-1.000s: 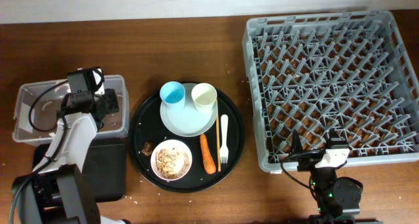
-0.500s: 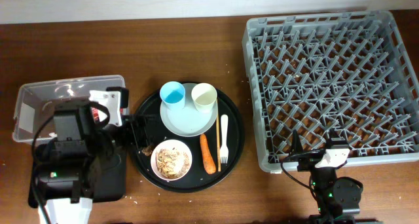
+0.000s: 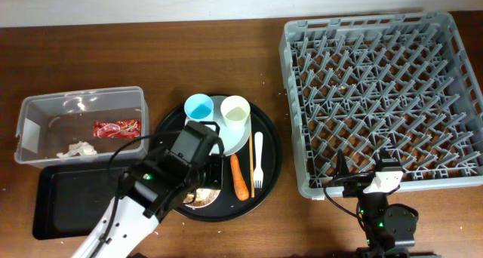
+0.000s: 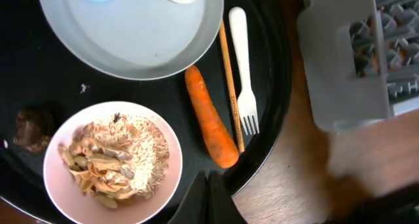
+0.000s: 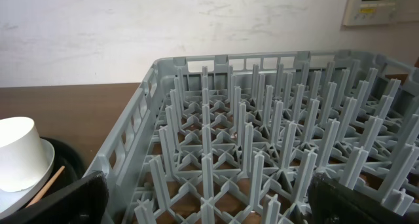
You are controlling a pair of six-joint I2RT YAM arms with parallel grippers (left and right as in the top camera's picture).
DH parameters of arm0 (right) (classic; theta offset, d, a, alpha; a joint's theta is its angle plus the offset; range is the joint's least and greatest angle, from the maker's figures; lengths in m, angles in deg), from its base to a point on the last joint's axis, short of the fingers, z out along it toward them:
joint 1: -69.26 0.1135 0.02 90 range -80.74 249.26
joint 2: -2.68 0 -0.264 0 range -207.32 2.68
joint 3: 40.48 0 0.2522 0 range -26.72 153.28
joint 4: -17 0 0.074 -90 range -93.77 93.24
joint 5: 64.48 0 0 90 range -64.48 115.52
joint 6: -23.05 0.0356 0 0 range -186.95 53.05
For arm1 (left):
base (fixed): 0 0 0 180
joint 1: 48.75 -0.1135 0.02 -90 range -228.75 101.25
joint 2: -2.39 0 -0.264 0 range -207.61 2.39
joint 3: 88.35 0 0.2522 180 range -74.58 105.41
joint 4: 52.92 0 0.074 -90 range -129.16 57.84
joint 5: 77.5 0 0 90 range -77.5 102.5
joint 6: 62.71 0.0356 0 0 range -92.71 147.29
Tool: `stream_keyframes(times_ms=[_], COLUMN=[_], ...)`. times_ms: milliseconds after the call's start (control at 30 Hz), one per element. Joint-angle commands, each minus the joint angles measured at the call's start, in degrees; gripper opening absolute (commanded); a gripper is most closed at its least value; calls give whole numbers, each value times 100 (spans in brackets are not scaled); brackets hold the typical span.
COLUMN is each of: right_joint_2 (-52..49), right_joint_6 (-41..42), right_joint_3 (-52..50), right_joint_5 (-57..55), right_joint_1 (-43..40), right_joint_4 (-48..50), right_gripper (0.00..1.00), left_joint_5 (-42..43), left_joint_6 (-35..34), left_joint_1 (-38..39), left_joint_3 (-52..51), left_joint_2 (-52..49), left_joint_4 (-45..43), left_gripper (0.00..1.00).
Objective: Sort waste into correct bins and load items into the dishwasher rack
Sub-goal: 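Grasp the rim of the white bowl of rice with the left gripper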
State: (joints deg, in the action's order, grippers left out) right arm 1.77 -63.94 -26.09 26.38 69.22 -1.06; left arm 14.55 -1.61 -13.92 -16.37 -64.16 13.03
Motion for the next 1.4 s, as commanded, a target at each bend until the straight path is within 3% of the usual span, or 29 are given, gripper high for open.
stream_keyframes(times_ms=[0, 100, 167, 300, 900, 967, 1233, 1333, 1367], right_joint_2=[39, 39, 39, 39, 39, 39, 39, 39, 39], right_joint_6=[9, 9, 7, 7, 9, 9, 9, 9, 9], right_joint_3=[-31, -31, -31, -31, -31, -31, -31, -31, -31], right_joint_5=[-52, -52, -52, -52, -52, -52, -52, -52, -52], right_joint_1=[-37, -35, -37, -37, -37, -37, -37, -37, -37], right_joint_4=[-26, -26, -26, -26, -26, -26, -26, -26, -26], right_gripper=[99, 99, 99, 99, 99, 99, 99, 98, 99], left_joint_5=[-918, -1303, -1303, -1305, -1088, -1084, -1088, -1084, -1084], left_joint_6=[-669, -931, -929, -929, -933, -933, -949, -949, -946], left_joint_1=[326, 708, 708, 708, 708, 708, 708, 708, 708], left_joint_3=[-11, -11, -11, -11, -22, -22, -247, -247, -247], left_joint_2=[-256, -1331, -1934, -2337, -3053, -3053, -3053, -3053, -3053], left_joint_4=[-26, -144, -221, -463, -352, -350, -378, -415, -413], left_gripper=[0, 4, 17, 30, 29, 21, 21, 2, 2])
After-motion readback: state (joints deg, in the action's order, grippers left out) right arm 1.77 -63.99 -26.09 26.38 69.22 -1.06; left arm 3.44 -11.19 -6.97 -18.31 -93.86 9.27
